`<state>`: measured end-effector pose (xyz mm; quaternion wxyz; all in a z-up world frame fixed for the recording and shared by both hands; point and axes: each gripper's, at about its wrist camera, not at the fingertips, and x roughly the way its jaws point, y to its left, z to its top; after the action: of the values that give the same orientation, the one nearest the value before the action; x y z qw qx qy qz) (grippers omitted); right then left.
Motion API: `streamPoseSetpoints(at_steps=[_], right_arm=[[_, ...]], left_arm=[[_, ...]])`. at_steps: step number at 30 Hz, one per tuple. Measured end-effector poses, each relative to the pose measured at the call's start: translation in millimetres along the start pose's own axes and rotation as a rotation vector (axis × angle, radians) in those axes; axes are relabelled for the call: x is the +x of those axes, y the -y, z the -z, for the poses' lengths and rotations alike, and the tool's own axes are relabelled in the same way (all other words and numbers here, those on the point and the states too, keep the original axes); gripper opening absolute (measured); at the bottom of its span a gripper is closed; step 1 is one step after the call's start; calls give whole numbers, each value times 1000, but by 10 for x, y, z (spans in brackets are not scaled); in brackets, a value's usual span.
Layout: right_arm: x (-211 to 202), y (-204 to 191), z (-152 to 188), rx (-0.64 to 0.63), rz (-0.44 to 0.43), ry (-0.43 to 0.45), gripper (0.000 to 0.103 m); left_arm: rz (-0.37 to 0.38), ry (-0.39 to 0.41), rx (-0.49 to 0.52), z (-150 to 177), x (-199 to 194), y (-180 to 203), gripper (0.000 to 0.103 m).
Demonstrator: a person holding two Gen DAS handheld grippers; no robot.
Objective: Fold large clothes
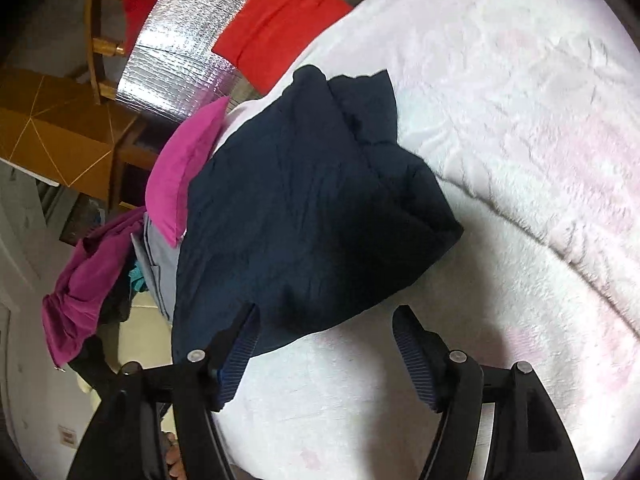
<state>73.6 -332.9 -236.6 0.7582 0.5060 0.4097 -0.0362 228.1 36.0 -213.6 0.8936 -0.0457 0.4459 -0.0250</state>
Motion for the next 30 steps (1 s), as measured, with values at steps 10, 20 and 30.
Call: streamPoseSetpoints(at_steps=[10, 20, 30], right_arm=[[97, 47, -6, 59, -21, -14, 79], [218, 65, 12, 133, -55, 12, 79], [401, 185, -45, 248, -124, 62, 79]], left_arm=[[142, -121, -150, -57, 217, -291, 88], [374, -189, -428, -48, 500, -415, 88], [389, -108, -558, -106, 572, -290, 88]])
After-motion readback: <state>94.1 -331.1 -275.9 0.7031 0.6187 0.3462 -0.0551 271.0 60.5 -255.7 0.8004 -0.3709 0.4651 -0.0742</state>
